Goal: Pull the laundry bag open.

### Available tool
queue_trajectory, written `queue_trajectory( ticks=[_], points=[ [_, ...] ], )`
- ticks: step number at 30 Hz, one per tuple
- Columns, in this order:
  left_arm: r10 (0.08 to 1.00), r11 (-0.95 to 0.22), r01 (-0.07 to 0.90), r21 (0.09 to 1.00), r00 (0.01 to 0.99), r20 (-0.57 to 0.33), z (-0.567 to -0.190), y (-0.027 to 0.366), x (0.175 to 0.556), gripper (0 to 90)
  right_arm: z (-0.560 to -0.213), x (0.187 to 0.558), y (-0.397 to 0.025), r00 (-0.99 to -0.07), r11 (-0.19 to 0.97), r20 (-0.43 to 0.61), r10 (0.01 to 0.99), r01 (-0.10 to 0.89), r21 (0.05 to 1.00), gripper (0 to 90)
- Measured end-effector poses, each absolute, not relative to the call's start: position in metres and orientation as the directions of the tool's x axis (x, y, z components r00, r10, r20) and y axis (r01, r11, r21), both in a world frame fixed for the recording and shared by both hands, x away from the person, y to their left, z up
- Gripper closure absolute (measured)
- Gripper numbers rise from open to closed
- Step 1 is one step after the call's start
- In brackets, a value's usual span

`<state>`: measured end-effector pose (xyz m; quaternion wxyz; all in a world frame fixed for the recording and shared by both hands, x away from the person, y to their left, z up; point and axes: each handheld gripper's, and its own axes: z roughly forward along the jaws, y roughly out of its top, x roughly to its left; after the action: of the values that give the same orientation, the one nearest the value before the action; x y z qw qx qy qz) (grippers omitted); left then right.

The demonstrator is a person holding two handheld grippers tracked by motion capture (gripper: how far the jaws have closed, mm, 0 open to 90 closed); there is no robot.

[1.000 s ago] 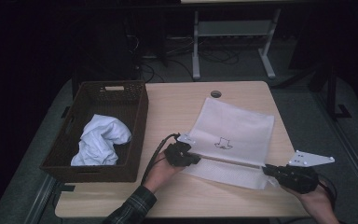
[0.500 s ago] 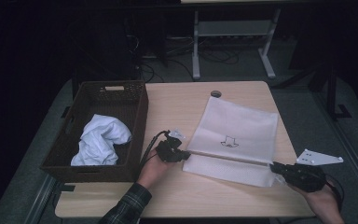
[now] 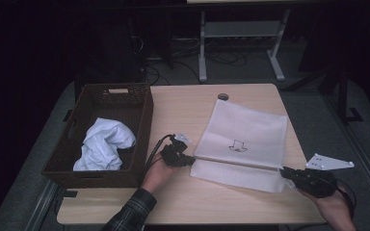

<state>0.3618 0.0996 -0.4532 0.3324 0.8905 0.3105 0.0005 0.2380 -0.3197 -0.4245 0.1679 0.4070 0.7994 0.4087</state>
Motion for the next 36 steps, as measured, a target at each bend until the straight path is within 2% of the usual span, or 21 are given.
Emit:
queue_trajectory(
  ticks=[11, 22, 36],
  points=[
    [0.542, -0.575, 0.520, 0.632, 0.821, -0.182, -0.447, 0.091, 0.373, 86.4, -0.431, 0.241, -0.326, -0.612, 0.355, 0.056, 0.789, 0.529, 0.771, 82.3],
    [0.483, -0.568, 0.499, 0.654, 0.846, -0.226, -0.452, 0.063, 0.407, 85.7, -0.442, 0.247, -0.345, -0.552, 0.338, 0.057, 0.832, 0.586, 0.736, 79.6],
    [0.476, -0.581, 0.495, 0.646, 0.850, -0.224, -0.456, 0.026, 0.436, 86.2, -0.454, 0.253, -0.362, -0.487, 0.315, 0.055, 0.872, 0.643, 0.698, 77.3]
  ],
)
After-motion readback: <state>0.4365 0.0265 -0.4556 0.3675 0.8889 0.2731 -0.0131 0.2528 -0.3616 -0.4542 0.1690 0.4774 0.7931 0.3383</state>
